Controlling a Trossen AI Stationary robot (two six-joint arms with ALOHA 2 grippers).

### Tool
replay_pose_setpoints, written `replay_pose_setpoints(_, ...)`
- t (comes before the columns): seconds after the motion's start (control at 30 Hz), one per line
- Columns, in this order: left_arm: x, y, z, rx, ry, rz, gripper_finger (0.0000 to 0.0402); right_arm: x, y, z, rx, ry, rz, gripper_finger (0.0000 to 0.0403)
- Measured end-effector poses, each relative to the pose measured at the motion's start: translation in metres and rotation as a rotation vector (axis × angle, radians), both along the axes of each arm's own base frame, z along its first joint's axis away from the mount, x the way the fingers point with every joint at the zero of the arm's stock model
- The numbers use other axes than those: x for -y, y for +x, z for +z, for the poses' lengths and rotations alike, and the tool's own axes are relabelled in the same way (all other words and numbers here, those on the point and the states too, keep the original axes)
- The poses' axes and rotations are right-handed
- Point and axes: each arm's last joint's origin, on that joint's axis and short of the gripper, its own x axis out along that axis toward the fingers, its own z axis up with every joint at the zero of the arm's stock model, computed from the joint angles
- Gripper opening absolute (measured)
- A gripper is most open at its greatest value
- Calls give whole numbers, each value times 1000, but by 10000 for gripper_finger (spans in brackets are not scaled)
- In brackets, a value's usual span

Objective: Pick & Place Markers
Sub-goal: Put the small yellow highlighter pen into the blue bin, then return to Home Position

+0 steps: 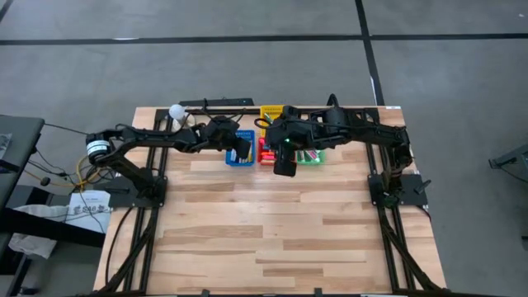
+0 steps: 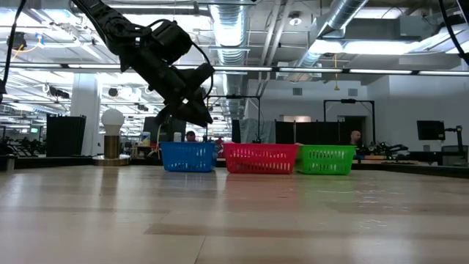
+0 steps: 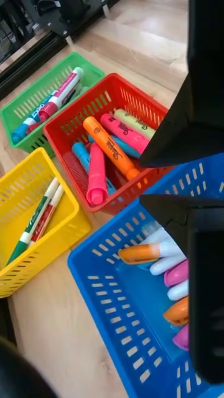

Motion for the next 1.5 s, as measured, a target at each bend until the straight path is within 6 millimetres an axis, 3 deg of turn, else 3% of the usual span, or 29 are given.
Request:
replay_pose_setpoints(0.27,1,-3,-4,-56,-4,-14,93,1,1,1,5,-10,24,168)
replay_pose_setpoints(0.37,5,-4,4,-40,42,-71,93,3,1,1,4,5,36,169)
replay_pose_setpoints(0.6,34,-19,60,116,250,-218,91,1,6,4,56,52,116,169)
replay_pose_setpoints(0.8,63,-49,111,304,403,-307,90,2,11,8,123,44,102,169)
replay_pose_setpoints(0.97,80,-73,137,415,498,-364,90,9,14,11,163,26,100,169)
replay_pose_setpoints(1.2,87,-87,148,463,532,-385,90,30,14,11,177,43,21,169)
replay_pose_setpoints(1.5,89,-90,150,484,520,-425,90,33,15,12,193,43,14,169)
